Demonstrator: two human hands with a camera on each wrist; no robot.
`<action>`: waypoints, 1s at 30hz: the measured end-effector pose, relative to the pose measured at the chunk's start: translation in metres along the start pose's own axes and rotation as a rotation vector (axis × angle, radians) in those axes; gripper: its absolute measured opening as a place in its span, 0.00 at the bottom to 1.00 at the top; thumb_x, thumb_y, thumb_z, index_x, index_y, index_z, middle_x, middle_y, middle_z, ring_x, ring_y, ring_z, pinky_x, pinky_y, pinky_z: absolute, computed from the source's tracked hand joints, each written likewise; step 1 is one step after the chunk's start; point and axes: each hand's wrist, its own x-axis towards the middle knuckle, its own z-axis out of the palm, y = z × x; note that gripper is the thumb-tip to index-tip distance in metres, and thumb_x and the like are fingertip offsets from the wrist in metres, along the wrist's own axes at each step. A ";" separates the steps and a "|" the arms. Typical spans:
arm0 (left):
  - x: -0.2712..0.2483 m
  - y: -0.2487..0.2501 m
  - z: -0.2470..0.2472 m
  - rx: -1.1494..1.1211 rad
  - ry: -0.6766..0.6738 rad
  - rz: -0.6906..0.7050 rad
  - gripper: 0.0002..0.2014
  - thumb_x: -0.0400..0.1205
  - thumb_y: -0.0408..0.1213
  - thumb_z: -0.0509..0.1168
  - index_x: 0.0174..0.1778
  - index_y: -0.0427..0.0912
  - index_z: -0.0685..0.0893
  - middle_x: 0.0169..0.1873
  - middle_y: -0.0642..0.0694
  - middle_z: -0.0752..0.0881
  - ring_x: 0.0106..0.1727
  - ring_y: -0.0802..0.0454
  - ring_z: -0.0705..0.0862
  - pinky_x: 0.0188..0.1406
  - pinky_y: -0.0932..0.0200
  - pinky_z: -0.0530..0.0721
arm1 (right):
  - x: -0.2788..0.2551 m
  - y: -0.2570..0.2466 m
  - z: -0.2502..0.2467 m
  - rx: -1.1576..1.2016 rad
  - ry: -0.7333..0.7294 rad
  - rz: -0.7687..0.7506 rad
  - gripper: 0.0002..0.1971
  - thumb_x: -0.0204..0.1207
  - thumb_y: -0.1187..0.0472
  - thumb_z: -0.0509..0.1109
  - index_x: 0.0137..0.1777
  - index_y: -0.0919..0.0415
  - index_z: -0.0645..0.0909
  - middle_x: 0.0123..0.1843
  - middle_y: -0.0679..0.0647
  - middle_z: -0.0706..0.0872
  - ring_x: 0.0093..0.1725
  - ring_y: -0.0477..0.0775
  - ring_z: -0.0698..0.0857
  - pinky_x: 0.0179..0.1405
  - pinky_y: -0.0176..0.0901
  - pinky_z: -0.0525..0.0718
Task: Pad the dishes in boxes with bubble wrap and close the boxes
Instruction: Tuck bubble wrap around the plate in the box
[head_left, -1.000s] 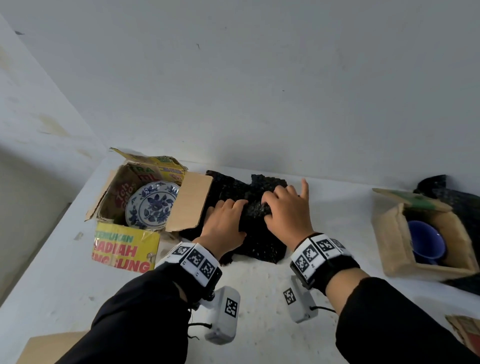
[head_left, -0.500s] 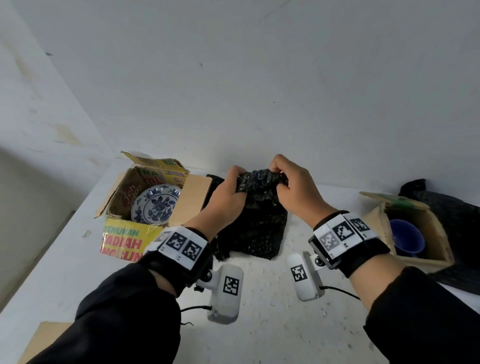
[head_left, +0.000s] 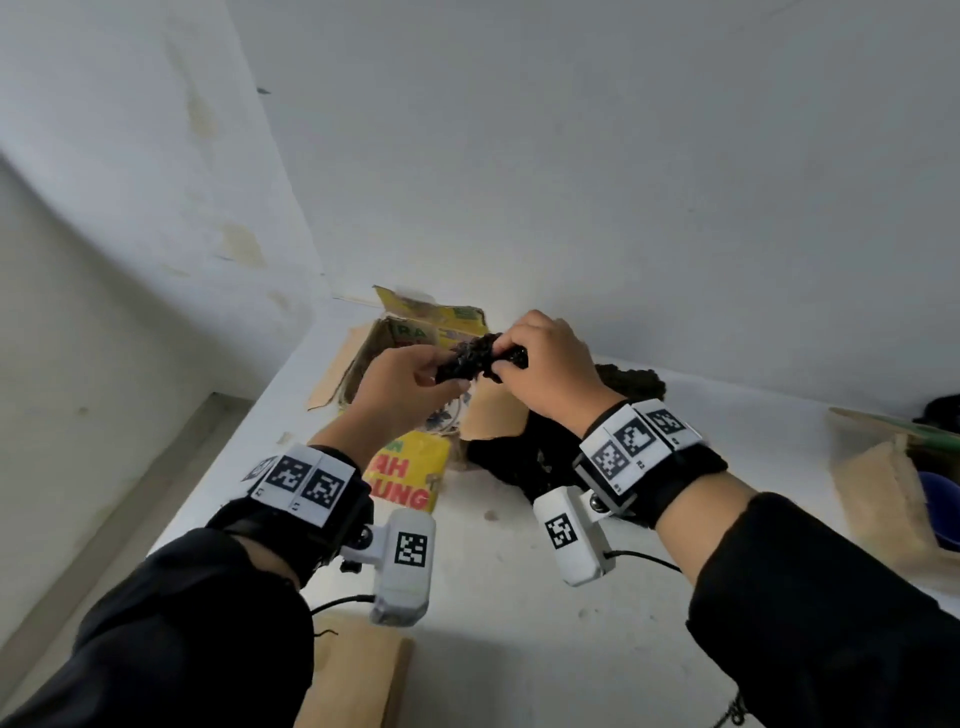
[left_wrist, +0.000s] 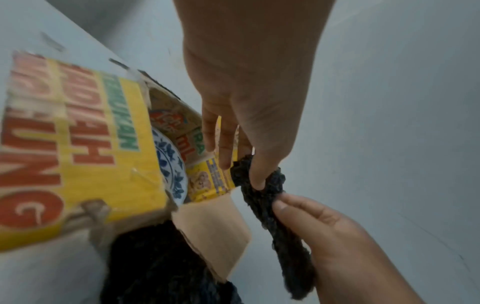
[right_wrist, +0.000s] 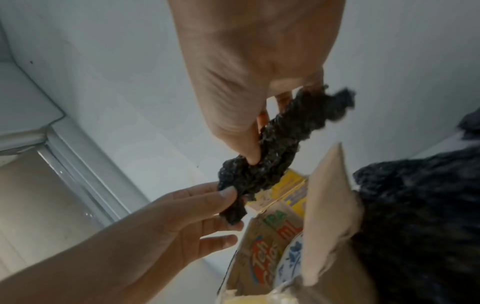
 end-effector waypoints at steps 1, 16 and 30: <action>0.002 -0.007 -0.004 0.004 0.031 -0.006 0.15 0.75 0.43 0.75 0.56 0.44 0.88 0.37 0.47 0.89 0.41 0.47 0.85 0.44 0.52 0.83 | 0.007 -0.010 0.008 0.043 0.023 0.025 0.07 0.75 0.55 0.71 0.49 0.55 0.86 0.55 0.51 0.81 0.57 0.56 0.79 0.54 0.49 0.79; 0.052 -0.110 -0.026 0.066 0.060 -0.052 0.27 0.82 0.35 0.62 0.78 0.47 0.68 0.77 0.45 0.68 0.78 0.46 0.63 0.76 0.50 0.62 | 0.088 -0.056 0.105 0.092 0.059 0.265 0.13 0.75 0.65 0.71 0.58 0.56 0.86 0.60 0.56 0.77 0.52 0.52 0.80 0.49 0.32 0.71; 0.044 -0.157 -0.014 -0.480 -0.118 -0.048 0.26 0.88 0.30 0.51 0.81 0.55 0.60 0.77 0.61 0.65 0.78 0.62 0.63 0.80 0.54 0.64 | 0.133 -0.055 0.140 0.067 0.075 0.395 0.03 0.69 0.63 0.76 0.39 0.59 0.91 0.42 0.53 0.91 0.44 0.52 0.88 0.44 0.38 0.83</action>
